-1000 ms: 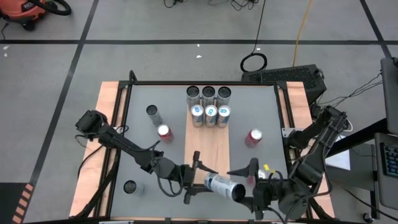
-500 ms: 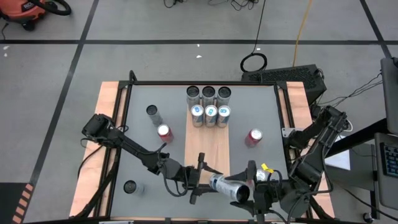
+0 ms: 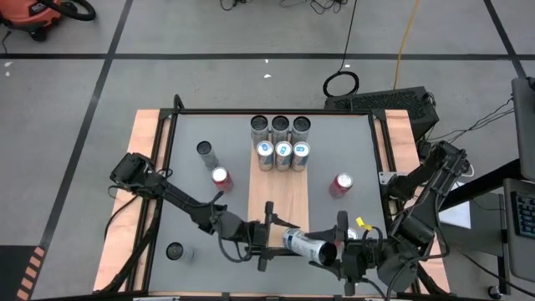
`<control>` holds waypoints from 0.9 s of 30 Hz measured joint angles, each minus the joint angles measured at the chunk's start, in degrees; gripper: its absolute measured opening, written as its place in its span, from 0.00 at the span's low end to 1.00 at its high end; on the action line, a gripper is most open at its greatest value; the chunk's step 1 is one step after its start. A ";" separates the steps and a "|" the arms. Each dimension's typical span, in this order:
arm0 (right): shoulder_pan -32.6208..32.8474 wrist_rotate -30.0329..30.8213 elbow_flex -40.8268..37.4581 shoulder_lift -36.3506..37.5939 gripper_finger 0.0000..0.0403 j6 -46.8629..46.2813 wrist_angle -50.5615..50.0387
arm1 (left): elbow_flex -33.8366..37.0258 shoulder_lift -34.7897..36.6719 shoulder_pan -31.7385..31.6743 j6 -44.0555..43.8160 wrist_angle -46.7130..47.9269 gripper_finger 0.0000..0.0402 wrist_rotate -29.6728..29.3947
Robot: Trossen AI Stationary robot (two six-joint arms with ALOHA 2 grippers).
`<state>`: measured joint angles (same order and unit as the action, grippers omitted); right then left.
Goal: Place canned beverage on shelf
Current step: Put the bottom right white blue soda can on the shelf
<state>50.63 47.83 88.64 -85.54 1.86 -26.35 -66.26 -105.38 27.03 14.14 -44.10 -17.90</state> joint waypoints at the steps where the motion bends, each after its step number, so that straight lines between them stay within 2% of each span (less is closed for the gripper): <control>1: -0.12 0.02 0.00 0.00 0.53 -0.02 -0.15 | 0.00 0.00 0.00 -0.10 -0.04 0.65 -0.63; 6: -1.08 0.17 -0.08 0.79 0.58 0.07 -1.88 | 0.00 0.03 0.00 -0.27 -0.31 0.75 -3.83; 10: -2.45 -0.38 -0.11 2.65 0.53 -2.19 -4.92 | -0.07 0.13 0.01 -1.24 -0.13 0.87 -6.59; 14: -4.40 -4.80 -0.11 5.04 0.51 -3.78 -8.54 | -0.09 1.17 0.60 -1.77 4.80 0.96 -12.01; 20: -9.74 -11.81 -0.09 6.47 0.55 -4.11 -11.37 | -0.09 4.63 3.09 -1.79 10.99 0.98 -19.76; 27: -18.73 -24.15 -0.09 6.69 0.53 -2.12 -14.46 | -0.07 8.31 6.79 -1.83 18.79 0.98 -23.00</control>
<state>31.89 23.69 88.55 -78.85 -0.26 -40.81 -66.32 -97.07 33.82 12.31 -25.31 -40.90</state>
